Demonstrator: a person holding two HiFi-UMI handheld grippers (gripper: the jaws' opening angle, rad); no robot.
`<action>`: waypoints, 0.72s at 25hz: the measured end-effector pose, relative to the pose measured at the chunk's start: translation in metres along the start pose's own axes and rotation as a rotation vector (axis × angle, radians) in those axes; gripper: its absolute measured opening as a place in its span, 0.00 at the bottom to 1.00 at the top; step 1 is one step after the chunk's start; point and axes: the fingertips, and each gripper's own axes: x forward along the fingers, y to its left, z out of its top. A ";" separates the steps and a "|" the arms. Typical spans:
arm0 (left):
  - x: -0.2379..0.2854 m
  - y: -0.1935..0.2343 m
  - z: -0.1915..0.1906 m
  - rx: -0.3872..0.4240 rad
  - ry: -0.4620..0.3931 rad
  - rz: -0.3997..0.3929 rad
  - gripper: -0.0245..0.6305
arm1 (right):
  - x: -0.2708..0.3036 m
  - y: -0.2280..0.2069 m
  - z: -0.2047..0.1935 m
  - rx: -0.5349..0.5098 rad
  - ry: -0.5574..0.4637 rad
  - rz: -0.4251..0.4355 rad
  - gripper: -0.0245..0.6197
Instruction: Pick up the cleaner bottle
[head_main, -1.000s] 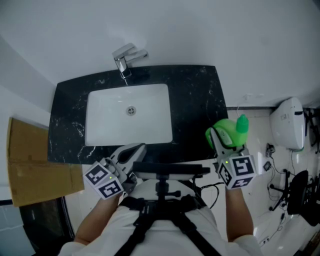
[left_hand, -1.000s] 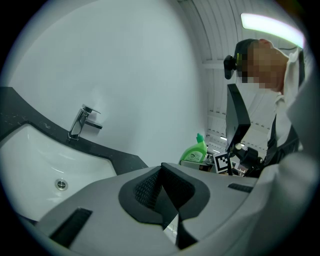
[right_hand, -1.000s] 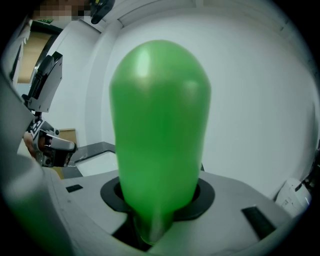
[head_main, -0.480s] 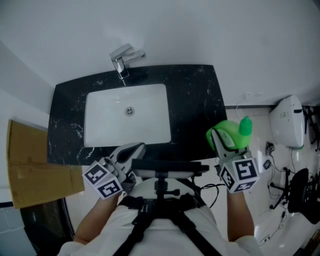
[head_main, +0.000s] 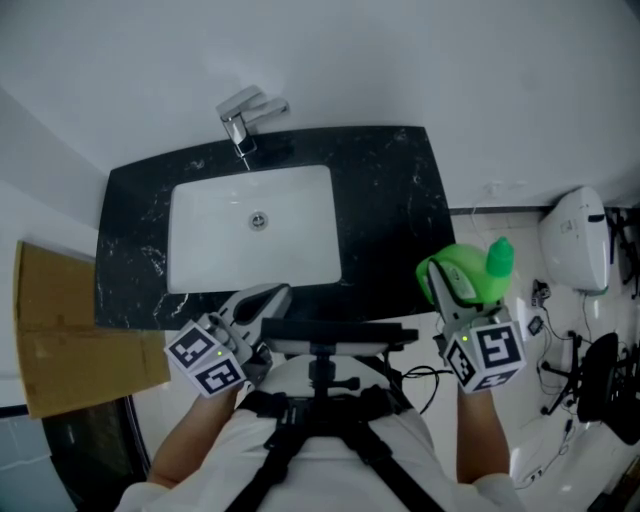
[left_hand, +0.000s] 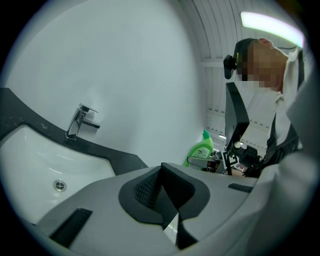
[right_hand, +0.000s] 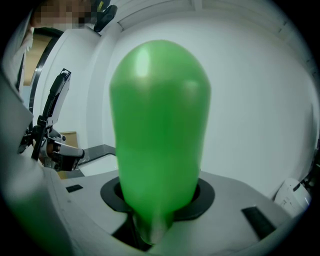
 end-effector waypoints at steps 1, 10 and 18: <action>0.000 0.000 0.000 0.000 -0.001 -0.001 0.04 | -0.002 0.000 0.000 0.001 0.000 -0.002 0.29; -0.001 0.002 0.002 -0.012 -0.002 -0.006 0.04 | -0.013 -0.008 0.004 0.006 0.003 -0.036 0.29; -0.002 0.002 0.000 -0.017 0.012 -0.005 0.04 | -0.024 -0.014 0.002 0.011 0.009 -0.063 0.29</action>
